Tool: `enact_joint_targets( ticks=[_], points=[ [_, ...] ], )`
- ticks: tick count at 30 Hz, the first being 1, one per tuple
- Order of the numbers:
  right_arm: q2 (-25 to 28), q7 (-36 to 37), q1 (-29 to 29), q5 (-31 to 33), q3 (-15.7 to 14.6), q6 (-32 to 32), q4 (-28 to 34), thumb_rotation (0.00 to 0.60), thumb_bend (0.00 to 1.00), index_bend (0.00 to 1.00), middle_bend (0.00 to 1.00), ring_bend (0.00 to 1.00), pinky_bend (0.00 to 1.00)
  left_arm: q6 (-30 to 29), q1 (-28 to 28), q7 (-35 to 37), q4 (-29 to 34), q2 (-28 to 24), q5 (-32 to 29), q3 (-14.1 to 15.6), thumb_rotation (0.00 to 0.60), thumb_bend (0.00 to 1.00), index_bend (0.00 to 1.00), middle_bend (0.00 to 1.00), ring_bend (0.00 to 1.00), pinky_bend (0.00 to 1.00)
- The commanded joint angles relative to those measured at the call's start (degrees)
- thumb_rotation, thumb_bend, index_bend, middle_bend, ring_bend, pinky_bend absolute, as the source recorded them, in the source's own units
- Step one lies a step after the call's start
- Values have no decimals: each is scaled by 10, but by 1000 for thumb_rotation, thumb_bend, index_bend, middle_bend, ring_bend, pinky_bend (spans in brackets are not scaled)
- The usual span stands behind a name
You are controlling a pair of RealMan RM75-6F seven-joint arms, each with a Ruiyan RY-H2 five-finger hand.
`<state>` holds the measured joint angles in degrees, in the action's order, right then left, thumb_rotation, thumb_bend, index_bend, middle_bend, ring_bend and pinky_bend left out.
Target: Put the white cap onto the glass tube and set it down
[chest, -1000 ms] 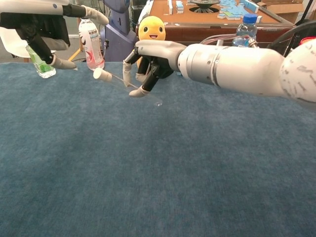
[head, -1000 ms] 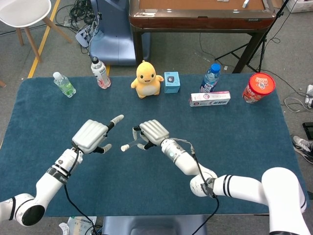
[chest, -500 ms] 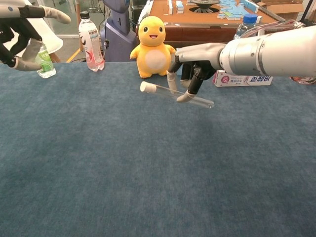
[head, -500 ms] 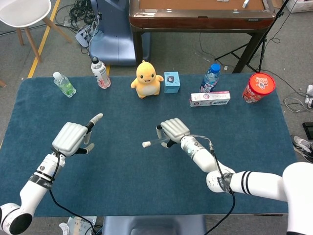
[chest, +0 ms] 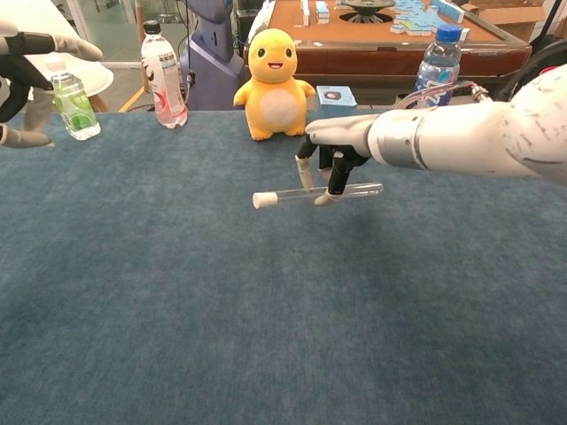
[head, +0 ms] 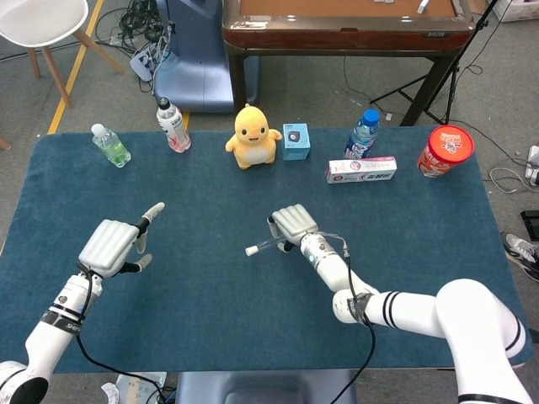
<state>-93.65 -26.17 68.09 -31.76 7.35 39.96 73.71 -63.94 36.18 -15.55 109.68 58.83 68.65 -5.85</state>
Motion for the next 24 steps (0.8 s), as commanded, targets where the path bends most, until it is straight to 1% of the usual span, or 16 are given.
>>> enact_joint_targets(
  ticks=[1,4,8,11,19,24],
  points=[
    [-16,-9,8,11,2,2,-17,600,610,847,907,1000,1000,1,-2,1,-2,2,3,0,600,276,16,619,620,862],
    [-32,-17,15,23,5,3,-35,600,605,846,906,1000,1000,3,-4,3,-4,4,6,1,600,276,16,618,620,862],
    [-52,-29,22,36,8,4,-58,600,579,821,902,1000,1000,7,-7,8,-8,7,8,0,600,276,16,618,620,862],
    [-64,-39,28,47,9,3,-72,600,578,805,901,1000,1000,8,-9,10,-11,8,9,-1,600,277,16,618,620,862],
    [-95,-66,40,75,12,-3,-110,600,578,730,892,1000,1000,15,-13,15,-17,14,12,-1,600,276,16,617,619,853],
    [-107,-75,43,81,16,-6,-123,600,548,647,888,1000,1000,19,-14,19,-22,17,13,-3,600,277,16,617,619,853]
  ],
)
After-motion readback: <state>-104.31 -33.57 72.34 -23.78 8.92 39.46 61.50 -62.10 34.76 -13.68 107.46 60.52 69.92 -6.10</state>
